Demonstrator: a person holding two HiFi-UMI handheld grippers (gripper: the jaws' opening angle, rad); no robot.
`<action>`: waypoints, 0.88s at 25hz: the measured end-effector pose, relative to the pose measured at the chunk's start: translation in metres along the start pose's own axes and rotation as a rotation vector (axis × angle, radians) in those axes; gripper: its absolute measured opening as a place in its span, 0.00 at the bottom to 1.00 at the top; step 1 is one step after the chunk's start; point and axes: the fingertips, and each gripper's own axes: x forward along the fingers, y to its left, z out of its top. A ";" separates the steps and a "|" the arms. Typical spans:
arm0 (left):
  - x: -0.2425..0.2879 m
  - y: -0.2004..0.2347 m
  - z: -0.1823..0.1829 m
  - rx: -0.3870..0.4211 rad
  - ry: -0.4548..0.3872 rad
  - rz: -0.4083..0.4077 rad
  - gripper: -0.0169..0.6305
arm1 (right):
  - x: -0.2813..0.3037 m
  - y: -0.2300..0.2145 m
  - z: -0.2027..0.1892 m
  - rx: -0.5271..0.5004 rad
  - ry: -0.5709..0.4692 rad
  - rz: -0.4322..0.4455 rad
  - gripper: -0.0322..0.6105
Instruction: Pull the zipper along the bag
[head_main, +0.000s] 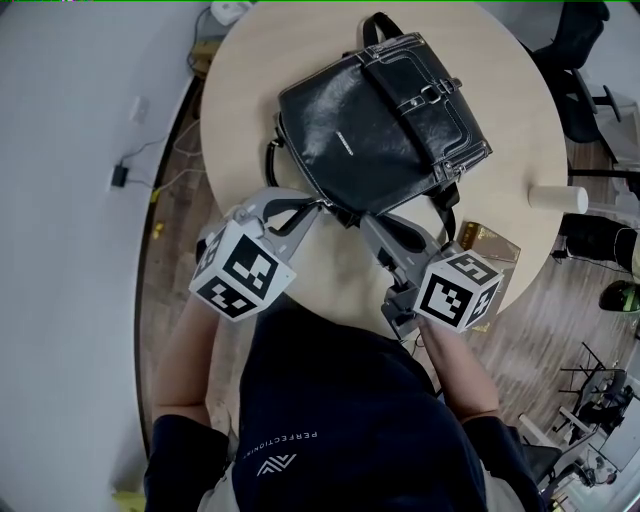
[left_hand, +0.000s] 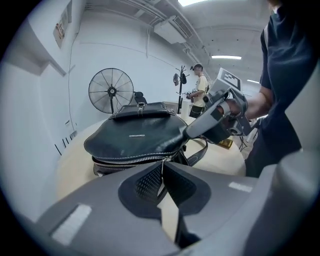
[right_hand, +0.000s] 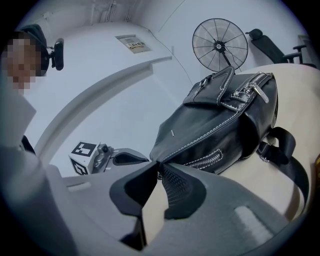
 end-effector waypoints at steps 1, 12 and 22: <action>-0.002 0.003 -0.001 -0.009 -0.003 0.002 0.07 | 0.000 0.000 0.000 0.000 -0.001 0.000 0.10; -0.006 0.023 -0.008 -0.031 -0.001 0.026 0.07 | 0.001 -0.002 -0.001 -0.005 0.010 0.002 0.10; -0.011 0.052 -0.013 -0.037 0.021 0.090 0.08 | 0.001 0.001 -0.002 -0.012 0.017 0.002 0.10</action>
